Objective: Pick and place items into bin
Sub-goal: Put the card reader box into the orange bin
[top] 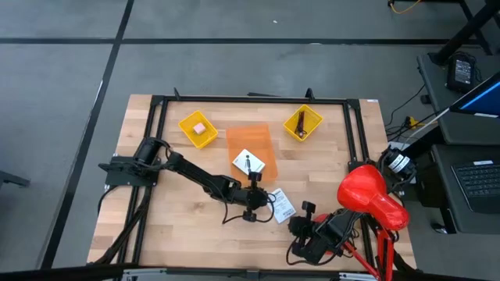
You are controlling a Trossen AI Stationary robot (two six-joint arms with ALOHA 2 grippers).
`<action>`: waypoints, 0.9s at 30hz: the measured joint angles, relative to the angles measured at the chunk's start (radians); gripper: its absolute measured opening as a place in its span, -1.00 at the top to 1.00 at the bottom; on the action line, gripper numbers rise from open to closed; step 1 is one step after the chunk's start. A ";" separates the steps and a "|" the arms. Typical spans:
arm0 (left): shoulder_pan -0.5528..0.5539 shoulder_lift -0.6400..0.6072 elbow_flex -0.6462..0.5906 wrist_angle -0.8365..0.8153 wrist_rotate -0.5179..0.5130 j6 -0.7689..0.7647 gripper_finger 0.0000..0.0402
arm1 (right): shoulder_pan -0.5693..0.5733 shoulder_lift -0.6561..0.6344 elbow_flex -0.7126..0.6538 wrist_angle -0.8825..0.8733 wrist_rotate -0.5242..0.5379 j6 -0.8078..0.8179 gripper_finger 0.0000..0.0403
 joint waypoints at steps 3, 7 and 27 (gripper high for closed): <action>0.004 0.004 0.000 0.007 -0.003 0.000 0.99 | -0.003 0.012 0.000 0.003 -0.022 0.004 1.00; 0.005 0.007 0.000 0.002 -0.009 0.001 0.99 | -0.009 0.038 0.000 -0.020 -0.044 0.048 1.00; 0.006 0.007 0.000 0.044 0.072 0.006 0.99 | -0.015 0.052 0.000 -0.154 -0.019 0.105 1.00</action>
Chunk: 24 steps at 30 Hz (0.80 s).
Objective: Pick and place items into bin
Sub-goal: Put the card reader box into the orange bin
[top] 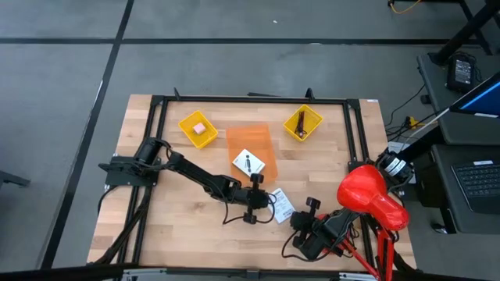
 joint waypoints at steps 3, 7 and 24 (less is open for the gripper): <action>0.008 0.013 0.000 0.008 0.025 -0.009 0.99 | -0.003 0.000 0.000 -0.007 0.001 0.000 1.00; 0.019 0.039 0.002 0.020 0.030 -0.017 0.99 | -0.010 0.000 0.000 -0.003 0.005 -0.007 1.00; 0.003 0.063 0.001 0.017 0.057 -0.121 0.99 | -0.011 0.000 0.000 0.032 0.097 -0.038 1.00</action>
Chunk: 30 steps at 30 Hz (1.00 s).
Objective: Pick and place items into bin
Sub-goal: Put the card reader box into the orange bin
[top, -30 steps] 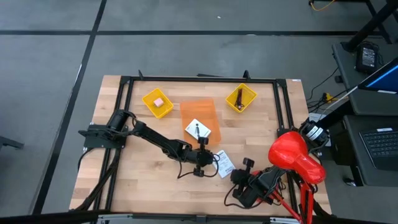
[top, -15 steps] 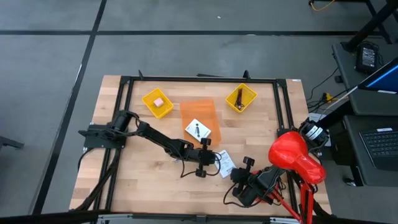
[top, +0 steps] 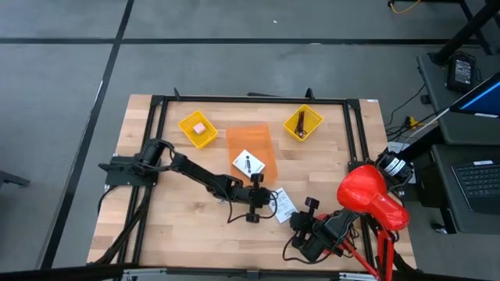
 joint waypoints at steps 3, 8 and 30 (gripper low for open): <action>-0.011 0.000 -0.001 -0.002 0.003 -0.013 0.99 | 0.000 0.000 0.000 -0.001 0.002 0.000 1.00; -0.031 0.000 -0.001 -0.005 0.016 -0.036 0.99 | 0.000 0.000 0.000 0.012 0.016 -0.032 1.00; -0.075 -0.002 -0.002 -0.001 -0.003 -0.078 0.99 | 0.000 0.000 -0.001 0.091 0.001 -0.105 1.00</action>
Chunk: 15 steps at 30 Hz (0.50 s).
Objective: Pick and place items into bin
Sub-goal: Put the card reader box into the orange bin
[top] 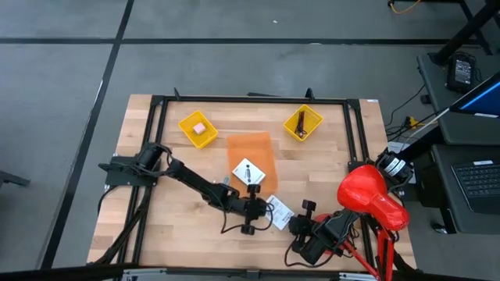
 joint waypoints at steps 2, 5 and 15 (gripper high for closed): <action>-0.005 -0.006 -0.001 -0.001 -0.016 0.026 0.99 | 0.000 0.000 0.000 0.000 0.002 0.006 1.00; -0.018 -0.013 -0.002 0.011 -0.046 0.075 0.99 | 0.005 0.000 0.000 -0.006 0.006 0.009 1.00; -0.021 0.001 -0.002 0.012 -0.034 0.081 0.99 | 0.030 -0.019 0.094 -0.026 0.051 -0.055 1.00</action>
